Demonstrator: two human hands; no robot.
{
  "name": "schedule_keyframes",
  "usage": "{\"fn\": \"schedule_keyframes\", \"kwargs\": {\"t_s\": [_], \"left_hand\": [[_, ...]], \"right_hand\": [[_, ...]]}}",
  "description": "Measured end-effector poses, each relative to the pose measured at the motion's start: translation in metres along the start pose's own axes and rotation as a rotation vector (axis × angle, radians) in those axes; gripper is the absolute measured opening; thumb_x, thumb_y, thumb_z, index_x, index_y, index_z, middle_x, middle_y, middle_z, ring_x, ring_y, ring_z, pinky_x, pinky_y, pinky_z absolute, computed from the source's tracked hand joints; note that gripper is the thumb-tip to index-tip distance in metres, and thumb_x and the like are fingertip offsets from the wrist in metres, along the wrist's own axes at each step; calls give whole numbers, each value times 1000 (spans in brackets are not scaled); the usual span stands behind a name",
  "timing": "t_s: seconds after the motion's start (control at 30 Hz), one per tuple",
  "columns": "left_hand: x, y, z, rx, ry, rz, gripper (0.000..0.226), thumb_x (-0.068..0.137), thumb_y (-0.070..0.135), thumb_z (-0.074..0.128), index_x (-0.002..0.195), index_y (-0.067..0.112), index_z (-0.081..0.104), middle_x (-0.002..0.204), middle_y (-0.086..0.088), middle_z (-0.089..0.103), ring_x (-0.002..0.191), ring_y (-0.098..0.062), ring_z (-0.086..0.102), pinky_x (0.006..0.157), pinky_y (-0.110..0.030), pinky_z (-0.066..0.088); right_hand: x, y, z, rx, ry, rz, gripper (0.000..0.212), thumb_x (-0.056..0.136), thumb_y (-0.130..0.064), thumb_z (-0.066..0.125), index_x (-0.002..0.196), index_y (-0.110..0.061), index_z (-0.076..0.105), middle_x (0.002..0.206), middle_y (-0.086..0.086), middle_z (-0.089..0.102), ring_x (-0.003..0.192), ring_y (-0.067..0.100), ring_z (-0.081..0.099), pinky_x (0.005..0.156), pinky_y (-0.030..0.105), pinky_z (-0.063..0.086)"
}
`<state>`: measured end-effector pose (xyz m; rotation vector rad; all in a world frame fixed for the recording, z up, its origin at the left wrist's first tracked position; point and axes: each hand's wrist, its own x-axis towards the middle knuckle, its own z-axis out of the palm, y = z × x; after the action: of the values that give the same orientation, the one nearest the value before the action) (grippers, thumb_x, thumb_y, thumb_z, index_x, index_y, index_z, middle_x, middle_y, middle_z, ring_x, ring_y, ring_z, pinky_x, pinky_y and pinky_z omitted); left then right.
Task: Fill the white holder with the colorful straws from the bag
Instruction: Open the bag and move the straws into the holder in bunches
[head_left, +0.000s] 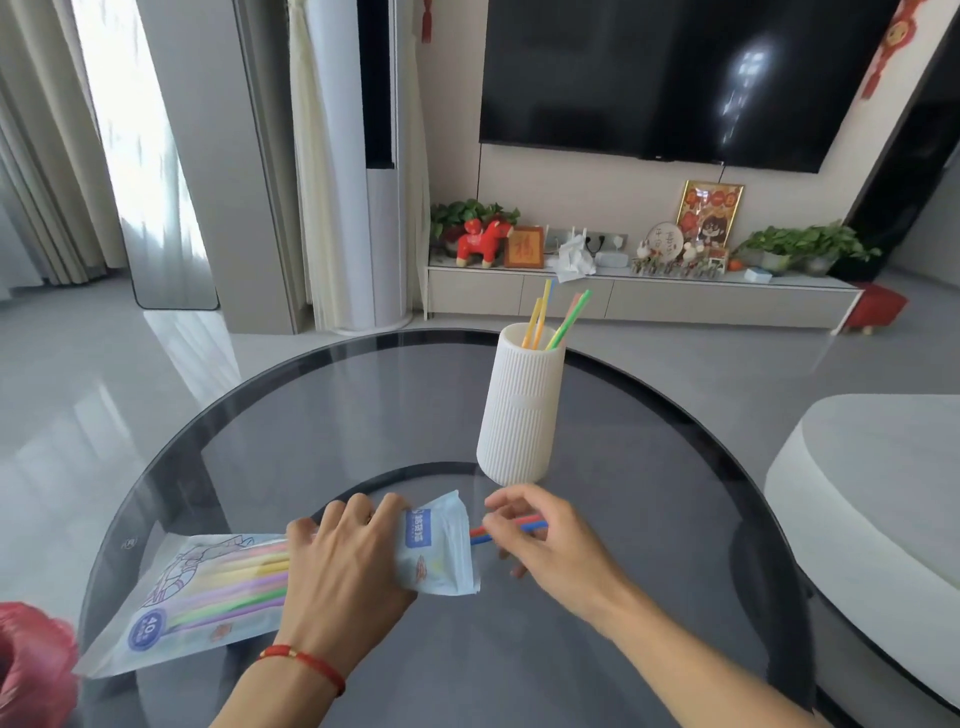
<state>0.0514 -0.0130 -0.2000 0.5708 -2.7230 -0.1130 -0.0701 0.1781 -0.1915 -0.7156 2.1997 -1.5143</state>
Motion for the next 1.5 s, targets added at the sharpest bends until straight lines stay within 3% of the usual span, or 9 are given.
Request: {"fn": "schedule_keyframes", "kwargs": {"t_s": [0.27,0.43,0.53,0.67,0.83,0.93,1.07,1.27,1.5], "left_hand": [[-3,-1,6,-22,-18,20,56,56,46,74,109,39,57,84,8,52,85,-23,56,75,-39,35],[-6,-3,6,-10,-28,43,55,60,47,71,113,40,54,87,9,50,88,-23,55,79,-40,37],[-6,-10,3,17,-85,11,55,65,48,66,117,42,50,93,9,52,93,-22,55,82,-40,36],[-4,-8,1,-18,-94,-21,57,64,47,65,117,41,45,96,11,56,94,-20,56,79,-39,33],[-7,-9,5,-53,-118,30,80,57,47,68,130,41,36,102,13,54,102,-18,55,81,-39,34],[-7,-11,7,-64,-131,25,78,57,48,69,129,41,37,102,13,54,102,-18,54,83,-39,34],[-5,-16,6,-48,-112,20,66,61,46,69,122,39,45,98,11,55,96,-21,55,82,-39,33],[-2,-13,6,-58,-118,24,73,63,44,71,129,36,41,103,10,60,100,-22,57,84,-41,37],[-6,-10,6,-138,-114,14,83,54,42,78,128,37,41,101,11,59,102,-20,57,83,-39,35]], "right_hand": [[5,2,27,-116,-111,-146,14,85,-22,78,95,-27,87,69,-16,77,55,-2,61,53,13,47],[9,4,4,-207,-71,-147,8,88,-21,79,83,-22,85,65,4,73,53,6,57,50,29,55],[6,8,-13,-305,5,-142,11,85,-24,79,93,-29,84,83,-5,77,68,4,65,69,33,58],[0,3,-8,-676,-42,-350,51,80,-62,71,123,-37,75,119,-21,68,114,4,54,101,23,43],[4,-3,19,-555,-188,-281,22,85,-45,75,100,-30,77,87,-4,68,80,20,64,77,43,58],[6,0,20,-452,-243,-202,18,89,-37,78,106,-34,82,88,-8,80,79,12,73,77,36,61],[9,4,-6,-460,-177,-153,13,87,-43,80,99,-39,84,73,-9,76,60,3,57,64,26,51],[2,0,-15,-818,-140,-330,42,91,-62,58,127,-42,68,104,-14,72,102,9,59,96,30,41],[7,1,25,-669,-195,-239,16,92,-44,73,91,-28,76,67,-12,52,73,20,55,58,32,37]]}}
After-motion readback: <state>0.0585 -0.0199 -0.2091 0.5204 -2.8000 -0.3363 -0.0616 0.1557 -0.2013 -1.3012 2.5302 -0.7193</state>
